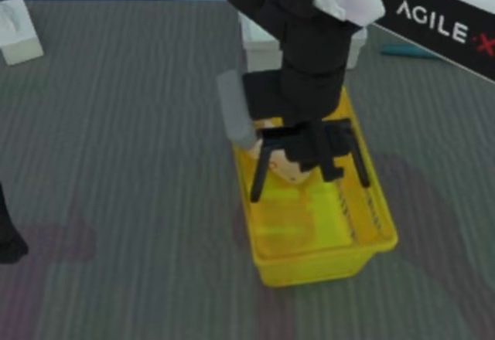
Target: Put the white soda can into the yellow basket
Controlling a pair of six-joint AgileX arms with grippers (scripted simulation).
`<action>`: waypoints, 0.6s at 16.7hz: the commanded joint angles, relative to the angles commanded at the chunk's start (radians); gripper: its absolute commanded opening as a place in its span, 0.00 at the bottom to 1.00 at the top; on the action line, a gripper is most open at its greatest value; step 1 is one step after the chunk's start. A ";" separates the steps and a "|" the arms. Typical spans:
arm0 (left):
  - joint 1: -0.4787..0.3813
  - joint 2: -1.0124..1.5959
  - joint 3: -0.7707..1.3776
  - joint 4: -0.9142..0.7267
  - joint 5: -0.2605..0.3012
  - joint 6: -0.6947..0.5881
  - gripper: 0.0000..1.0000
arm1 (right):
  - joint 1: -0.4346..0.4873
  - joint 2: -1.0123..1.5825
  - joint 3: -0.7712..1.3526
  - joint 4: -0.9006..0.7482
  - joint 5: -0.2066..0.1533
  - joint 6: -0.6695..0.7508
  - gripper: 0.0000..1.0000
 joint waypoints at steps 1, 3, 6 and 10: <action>0.000 0.000 0.000 0.000 0.000 0.000 1.00 | 0.000 0.000 0.000 0.000 0.000 0.000 0.10; 0.000 0.000 0.000 0.000 0.000 0.000 1.00 | 0.000 0.000 0.000 0.000 0.000 0.000 0.00; 0.000 0.000 0.000 0.000 0.000 0.000 1.00 | 0.000 0.000 0.000 0.000 0.000 0.000 0.00; 0.000 0.000 0.000 0.000 0.000 0.000 1.00 | 0.000 0.000 0.000 0.000 0.000 0.000 0.00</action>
